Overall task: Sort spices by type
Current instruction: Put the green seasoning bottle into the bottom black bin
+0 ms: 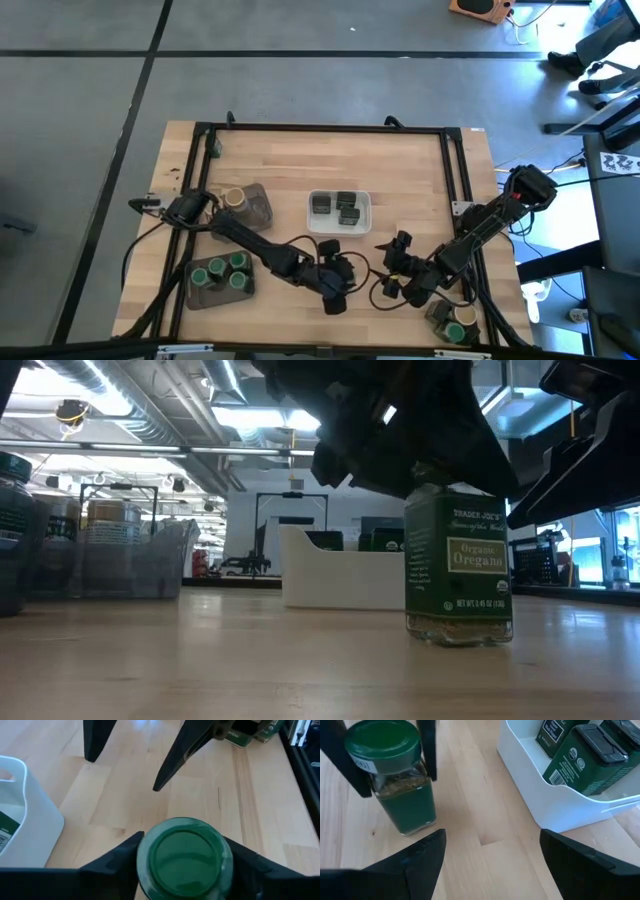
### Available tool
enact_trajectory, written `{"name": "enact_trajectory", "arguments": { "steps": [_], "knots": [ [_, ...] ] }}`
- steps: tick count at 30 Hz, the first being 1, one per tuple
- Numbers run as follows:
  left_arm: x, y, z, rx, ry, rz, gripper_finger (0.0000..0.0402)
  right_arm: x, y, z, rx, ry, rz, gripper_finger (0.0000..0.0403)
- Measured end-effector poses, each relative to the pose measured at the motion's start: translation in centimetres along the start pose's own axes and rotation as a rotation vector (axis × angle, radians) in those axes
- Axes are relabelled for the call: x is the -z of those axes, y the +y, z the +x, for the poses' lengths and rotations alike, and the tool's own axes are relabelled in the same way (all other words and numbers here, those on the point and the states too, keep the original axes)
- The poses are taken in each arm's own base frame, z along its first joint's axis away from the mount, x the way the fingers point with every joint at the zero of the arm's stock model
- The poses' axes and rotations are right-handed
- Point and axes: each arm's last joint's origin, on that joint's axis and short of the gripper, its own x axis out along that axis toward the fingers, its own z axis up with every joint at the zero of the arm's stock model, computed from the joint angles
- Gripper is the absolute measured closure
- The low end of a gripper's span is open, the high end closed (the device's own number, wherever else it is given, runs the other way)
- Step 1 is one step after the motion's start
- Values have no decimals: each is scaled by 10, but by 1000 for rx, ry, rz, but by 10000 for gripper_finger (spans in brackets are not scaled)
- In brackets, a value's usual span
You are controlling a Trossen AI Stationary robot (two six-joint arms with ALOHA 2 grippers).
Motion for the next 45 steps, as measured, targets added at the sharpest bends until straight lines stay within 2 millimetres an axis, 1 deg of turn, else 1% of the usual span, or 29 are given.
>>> {"name": "enact_trajectory", "arguments": {
  "steps": [2, 4, 9, 12, 16, 21, 25, 29, 37, 41, 45],
  "knots": [
    [0, -2, -3, 8, -2, 7, 210, 0, 0, 0, 0, 0, 0, 81],
    [-1, -7, -9, 17, 3, 20, 210, 0, 0, 0, 0, 0, 0, 81],
    [-7, -20, -37, 36, 1, 46, 210, 0, 0, 0, -1, -1, 4, 81],
    [-9, -27, -60, 43, 20, 52, 206, 0, 0, 0, -1, -1, 10, 81],
    [-9, -41, -99, 75, 45, 103, 205, 0, 0, 0, -1, 0, 22, 81],
    [-2, -56, -148, 125, 97, 64, 207, 1, 0, 0, -16, 19, 23, 81],
    [9, -64, -184, 139, 158, -4, 203, 0, 1, 0, -20, 17, 28, 81],
    [24, -67, -212, 107, 248, -156, 202, -3, 4, 0, -46, -18, 70, 81],
    [68, -90, -261, 93, 358, -254, 205, -5, 4, 0, -14, -57, 71, 81],
    [87, -88, -280, 0, 411, -316, 204, -5, 3, 0, -10, -59, 72, 81],
    [100, -80, -294, -104, 435, -313, 207, -7, 1, 3, -4, -55, 80, 81]
  ]
}}
